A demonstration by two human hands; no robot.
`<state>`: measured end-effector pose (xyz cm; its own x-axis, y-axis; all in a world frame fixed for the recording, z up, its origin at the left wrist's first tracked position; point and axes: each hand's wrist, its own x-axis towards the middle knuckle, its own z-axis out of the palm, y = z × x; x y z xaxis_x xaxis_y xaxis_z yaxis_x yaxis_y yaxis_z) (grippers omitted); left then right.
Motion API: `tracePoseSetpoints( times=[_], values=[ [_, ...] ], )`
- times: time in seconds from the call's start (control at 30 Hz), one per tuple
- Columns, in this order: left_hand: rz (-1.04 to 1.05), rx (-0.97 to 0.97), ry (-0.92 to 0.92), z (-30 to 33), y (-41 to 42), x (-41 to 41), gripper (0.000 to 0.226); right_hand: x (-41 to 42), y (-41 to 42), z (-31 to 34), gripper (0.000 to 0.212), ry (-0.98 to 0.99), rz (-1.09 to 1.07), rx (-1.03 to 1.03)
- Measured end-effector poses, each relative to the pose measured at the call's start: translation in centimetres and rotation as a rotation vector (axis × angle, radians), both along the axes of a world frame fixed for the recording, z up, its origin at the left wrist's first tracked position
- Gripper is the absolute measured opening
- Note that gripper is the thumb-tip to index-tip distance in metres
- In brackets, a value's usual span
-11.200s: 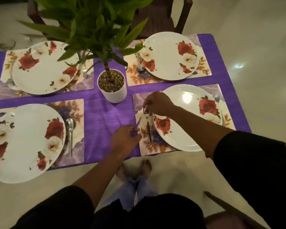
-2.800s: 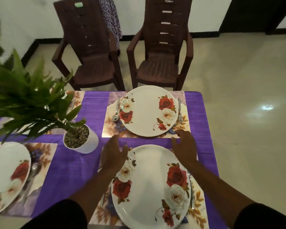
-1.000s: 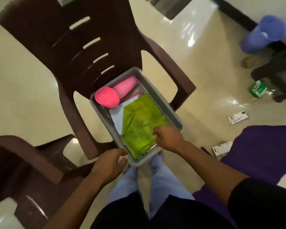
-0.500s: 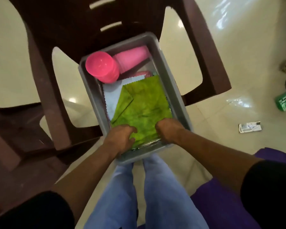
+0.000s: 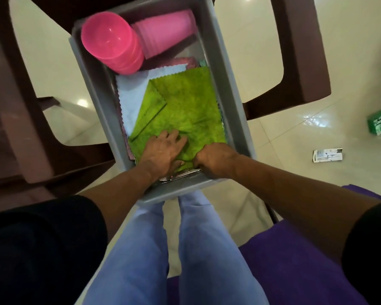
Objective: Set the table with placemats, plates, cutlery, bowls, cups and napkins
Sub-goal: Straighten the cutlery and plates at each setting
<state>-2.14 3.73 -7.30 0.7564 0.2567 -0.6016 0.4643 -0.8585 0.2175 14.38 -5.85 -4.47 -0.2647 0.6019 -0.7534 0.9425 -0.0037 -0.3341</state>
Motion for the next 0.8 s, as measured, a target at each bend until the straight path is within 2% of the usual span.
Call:
tracePoseSetpoints(
  times=[0.2,0.33,0.47,0.6,0.7,0.8],
  values=[
    [0.003,-0.047,-0.031,0.0,2.3,0.5,0.047,-0.7,0.3,-0.5,0.021,-0.014,0.002,0.054],
    [0.086,-0.091,-0.017,-0.4,3.1,1.1,0.047,-1.5,0.6,-0.4,0.028,-0.025,0.049,0.087],
    [0.162,-0.163,-0.062,-1.0,3.3,0.9,0.035,-2.3,0.4,-0.4,0.040,-0.079,0.063,0.116],
    [0.224,-0.233,-0.096,-1.2,3.6,0.9,0.029,-3.0,0.4,-0.5,0.026,-0.110,0.150,0.143],
    [0.251,-0.246,-0.104,-1.4,3.8,0.8,0.030,-3.4,0.7,-0.8,0.027,-0.115,0.213,0.149],
    [0.264,-0.233,-0.111,-1.7,3.9,0.4,0.030,-4.1,1.2,-1.0,0.026,-0.120,0.186,0.150]
  ],
)
